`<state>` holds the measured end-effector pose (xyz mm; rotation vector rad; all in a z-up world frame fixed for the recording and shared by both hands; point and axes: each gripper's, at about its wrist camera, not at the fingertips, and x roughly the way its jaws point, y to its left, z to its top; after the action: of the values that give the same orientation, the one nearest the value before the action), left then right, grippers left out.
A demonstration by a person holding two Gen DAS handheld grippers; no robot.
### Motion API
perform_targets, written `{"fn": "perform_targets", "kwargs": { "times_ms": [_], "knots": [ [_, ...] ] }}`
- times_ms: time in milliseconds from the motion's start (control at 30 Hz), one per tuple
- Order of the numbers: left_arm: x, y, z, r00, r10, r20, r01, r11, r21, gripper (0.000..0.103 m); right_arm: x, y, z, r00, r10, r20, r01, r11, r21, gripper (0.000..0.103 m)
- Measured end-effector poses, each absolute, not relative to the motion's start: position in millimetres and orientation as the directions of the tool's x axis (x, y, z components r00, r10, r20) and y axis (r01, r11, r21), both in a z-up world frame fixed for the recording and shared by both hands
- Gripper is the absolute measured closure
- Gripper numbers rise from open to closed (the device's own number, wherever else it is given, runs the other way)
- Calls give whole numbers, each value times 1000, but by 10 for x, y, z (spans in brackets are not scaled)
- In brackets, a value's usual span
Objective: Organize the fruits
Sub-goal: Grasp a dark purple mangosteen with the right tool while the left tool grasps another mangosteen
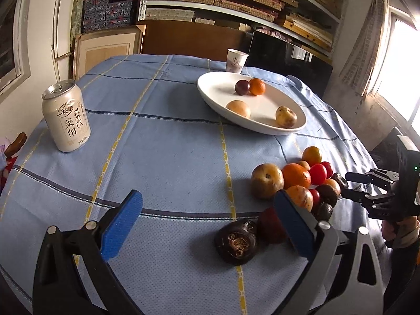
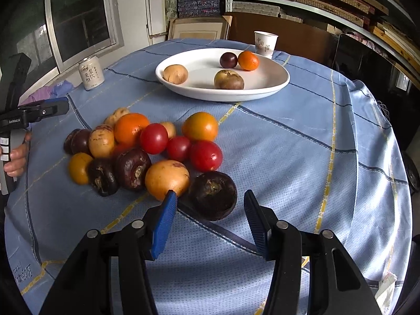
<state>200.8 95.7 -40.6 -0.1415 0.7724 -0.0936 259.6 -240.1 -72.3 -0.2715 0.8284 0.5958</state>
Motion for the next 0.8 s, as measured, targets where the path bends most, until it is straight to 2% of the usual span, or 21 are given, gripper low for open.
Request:
{"fn": "perform_targets", "kwargs": {
  "times_ms": [433, 567, 733, 800],
  "knots": [
    [1956, 843, -387, 726, -95, -681, 55, 995, -81, 5, 2622, -2375, -786, 529, 370, -764, -580, 815, -8, 51],
    [1940, 821, -382, 727, -91, -680, 62, 996, -67, 5, 2647, -2351, -834, 519, 354, -778, -575, 818, -12, 62],
    [1925, 803, -390, 710, -105, -697, 109, 993, -38, 5, 2669, -2398, -823, 516, 368, -773, -560, 828, 19, 63],
    [1882, 803, -378, 696, -154, -701, 168, 985, -49, 5, 2701, -2465, -798, 511, 395, -763, -543, 837, 70, 63]
  ]
}}
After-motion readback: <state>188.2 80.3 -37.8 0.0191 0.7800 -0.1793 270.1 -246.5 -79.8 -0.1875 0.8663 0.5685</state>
